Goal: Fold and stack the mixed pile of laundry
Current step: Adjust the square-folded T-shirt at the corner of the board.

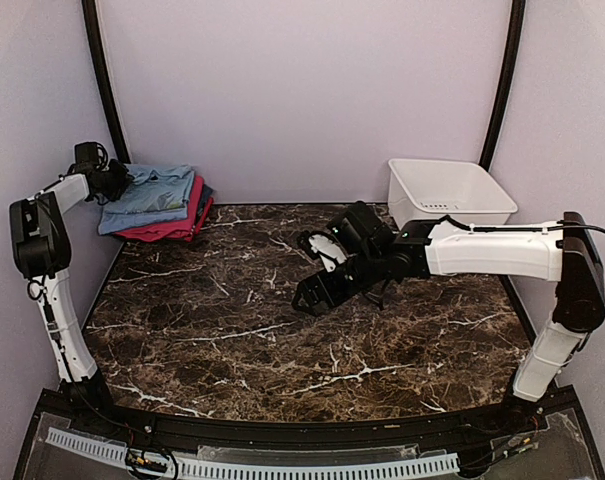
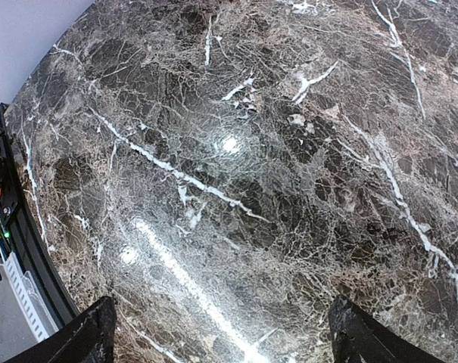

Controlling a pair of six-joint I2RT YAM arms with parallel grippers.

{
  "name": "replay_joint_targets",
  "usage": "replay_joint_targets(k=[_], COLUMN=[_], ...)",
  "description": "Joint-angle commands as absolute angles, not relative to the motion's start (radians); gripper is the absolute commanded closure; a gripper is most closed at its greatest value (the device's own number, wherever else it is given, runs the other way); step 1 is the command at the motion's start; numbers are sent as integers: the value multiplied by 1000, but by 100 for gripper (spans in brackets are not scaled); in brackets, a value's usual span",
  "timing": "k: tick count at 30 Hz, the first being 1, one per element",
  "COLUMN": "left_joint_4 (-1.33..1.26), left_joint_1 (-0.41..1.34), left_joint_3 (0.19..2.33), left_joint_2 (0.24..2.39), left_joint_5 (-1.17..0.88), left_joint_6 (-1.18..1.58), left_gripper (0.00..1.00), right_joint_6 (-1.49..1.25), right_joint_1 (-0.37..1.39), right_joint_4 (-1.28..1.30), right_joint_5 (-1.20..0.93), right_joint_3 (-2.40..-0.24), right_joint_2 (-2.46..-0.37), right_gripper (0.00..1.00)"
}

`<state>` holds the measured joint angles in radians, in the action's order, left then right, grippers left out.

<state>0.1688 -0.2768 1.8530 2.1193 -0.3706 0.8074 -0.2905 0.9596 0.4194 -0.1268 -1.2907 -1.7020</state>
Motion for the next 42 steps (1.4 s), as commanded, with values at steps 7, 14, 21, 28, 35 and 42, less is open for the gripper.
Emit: replay_joint_targets(k=[7,14,21,28,35,42], left_joint_4=[-113,-218,-287,-292,-328,-145], left_joint_1=[-290,-304,-306,-306,-291,-251], left_joint_3=[2014,2108,2132,2137,2173,2295], left_joint_2=[2271,2368,2393,2389,2370,2367], left_joint_5=[-366,-311,-205,-109,-112,88], left_joint_6=[935,951,909,830,642,334], left_gripper=[100,100,99,90,68,42], right_joint_6=[-305,-304,-301,-304,-304,-300], right_joint_1=[953,953,953,952,953,953], right_joint_4=[434,449,459,459,452,442], right_joint_5=[-107,-110,-108,-102,-103,-119], right_joint_3=[-1297,-1322,-1344,-1327,-1319,-1317], right_joint_2=[-1740,-1779,-1802,-1785,-1782,-1780], right_gripper=[6,6,6,6,6,6])
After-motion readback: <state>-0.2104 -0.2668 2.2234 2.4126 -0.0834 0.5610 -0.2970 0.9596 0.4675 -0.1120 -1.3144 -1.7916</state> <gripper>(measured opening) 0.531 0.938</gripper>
